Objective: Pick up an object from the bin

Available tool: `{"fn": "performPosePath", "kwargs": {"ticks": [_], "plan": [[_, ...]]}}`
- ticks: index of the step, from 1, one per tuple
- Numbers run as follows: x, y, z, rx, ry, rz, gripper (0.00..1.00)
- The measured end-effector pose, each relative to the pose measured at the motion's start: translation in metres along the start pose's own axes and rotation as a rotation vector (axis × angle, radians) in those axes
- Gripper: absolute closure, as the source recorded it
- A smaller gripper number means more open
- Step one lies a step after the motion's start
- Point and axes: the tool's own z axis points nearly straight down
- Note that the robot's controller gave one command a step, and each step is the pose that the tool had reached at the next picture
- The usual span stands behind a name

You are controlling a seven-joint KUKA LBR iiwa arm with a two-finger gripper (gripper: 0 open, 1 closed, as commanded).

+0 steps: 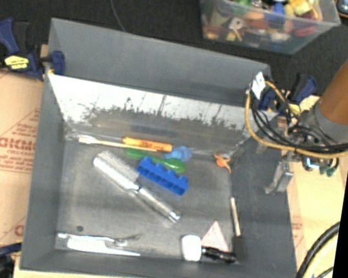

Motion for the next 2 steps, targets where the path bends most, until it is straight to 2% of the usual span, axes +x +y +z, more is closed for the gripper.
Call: {"fn": "performPosePath", "kwargs": {"ticks": [1, 2], "plan": [[-0.002, 0.001, -0.004, 0.002, -0.008, -0.004, 0.0], [0.0, 0.09, 0.142, 0.0, -0.012, 0.131, 0.0]]}}
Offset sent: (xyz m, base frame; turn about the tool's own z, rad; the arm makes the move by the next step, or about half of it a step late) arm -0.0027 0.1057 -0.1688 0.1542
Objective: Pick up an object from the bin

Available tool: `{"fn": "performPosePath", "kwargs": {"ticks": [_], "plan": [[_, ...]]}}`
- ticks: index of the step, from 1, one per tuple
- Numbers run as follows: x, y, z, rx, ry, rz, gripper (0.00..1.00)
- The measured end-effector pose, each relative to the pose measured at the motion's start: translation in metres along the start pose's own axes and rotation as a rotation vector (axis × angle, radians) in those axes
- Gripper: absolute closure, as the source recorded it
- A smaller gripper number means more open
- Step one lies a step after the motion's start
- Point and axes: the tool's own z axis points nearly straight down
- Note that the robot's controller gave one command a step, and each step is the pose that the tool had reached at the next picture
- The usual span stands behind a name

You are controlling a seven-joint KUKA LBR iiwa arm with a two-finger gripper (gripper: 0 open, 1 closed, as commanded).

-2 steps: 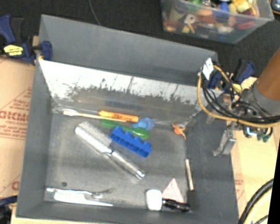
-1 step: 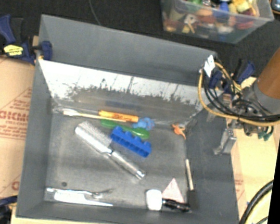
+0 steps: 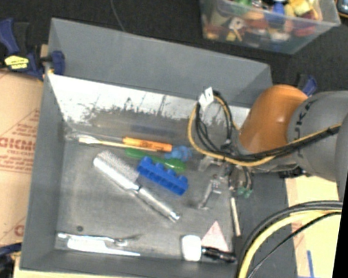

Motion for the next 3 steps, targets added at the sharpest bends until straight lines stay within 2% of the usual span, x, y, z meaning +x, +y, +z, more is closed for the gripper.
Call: {"fn": "performPosePath", "kwargs": {"ticks": [1, 2, 3], "plan": [[-0.035, 0.02, -0.065, 0.007, -0.017, -0.18, 0.0], [0.002, 0.079, -0.006, 0.0, 0.004, -0.079, 0.0], [-0.006, 0.116, 0.025, 0.005, -0.026, -0.024, 0.0]]}}
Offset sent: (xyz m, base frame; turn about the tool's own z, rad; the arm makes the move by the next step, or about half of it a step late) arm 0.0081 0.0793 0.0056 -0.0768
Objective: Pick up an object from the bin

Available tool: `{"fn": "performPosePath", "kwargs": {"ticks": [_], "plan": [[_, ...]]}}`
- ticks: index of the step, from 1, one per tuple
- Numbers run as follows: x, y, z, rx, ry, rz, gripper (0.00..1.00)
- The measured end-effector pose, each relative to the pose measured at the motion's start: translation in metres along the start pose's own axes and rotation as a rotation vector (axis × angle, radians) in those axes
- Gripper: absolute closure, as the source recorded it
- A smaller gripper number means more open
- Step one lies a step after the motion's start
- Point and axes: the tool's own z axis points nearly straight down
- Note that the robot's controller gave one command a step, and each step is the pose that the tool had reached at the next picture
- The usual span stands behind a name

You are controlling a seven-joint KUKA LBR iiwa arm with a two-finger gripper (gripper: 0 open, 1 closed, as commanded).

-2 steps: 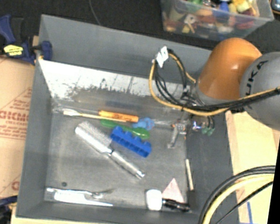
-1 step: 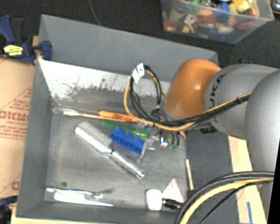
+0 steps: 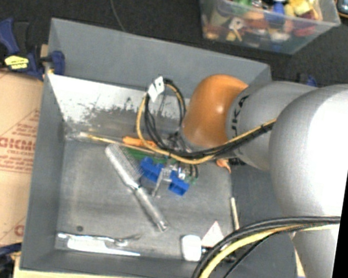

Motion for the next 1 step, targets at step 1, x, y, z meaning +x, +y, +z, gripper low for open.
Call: {"fn": "performPosePath", "kwargs": {"ticks": [1], "plan": [[-0.0014, -0.0003, -0.0003, -0.002, 0.007, 0.0, 1.0]]}}
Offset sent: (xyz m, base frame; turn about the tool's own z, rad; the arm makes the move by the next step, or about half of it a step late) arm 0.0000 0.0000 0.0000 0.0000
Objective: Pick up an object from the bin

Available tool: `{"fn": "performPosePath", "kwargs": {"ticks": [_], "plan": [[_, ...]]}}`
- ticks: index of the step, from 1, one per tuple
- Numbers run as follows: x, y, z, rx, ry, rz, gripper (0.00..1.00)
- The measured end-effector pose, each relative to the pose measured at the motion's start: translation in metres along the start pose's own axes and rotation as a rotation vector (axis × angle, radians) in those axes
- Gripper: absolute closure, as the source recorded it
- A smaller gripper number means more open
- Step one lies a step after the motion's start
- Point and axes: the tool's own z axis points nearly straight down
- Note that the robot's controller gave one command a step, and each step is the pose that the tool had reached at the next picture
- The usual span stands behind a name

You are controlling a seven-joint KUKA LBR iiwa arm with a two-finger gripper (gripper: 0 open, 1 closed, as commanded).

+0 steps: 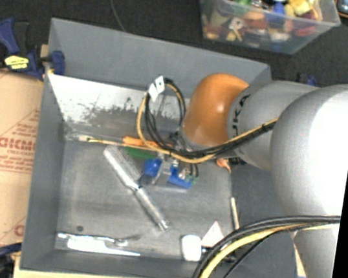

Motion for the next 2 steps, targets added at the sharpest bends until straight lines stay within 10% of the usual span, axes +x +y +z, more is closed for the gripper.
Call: {"fn": "performPosePath", "kwargs": {"ticks": [2], "plan": [[0.0, -0.001, -0.011, 0.001, 0.002, -0.001, 1.0]]}}
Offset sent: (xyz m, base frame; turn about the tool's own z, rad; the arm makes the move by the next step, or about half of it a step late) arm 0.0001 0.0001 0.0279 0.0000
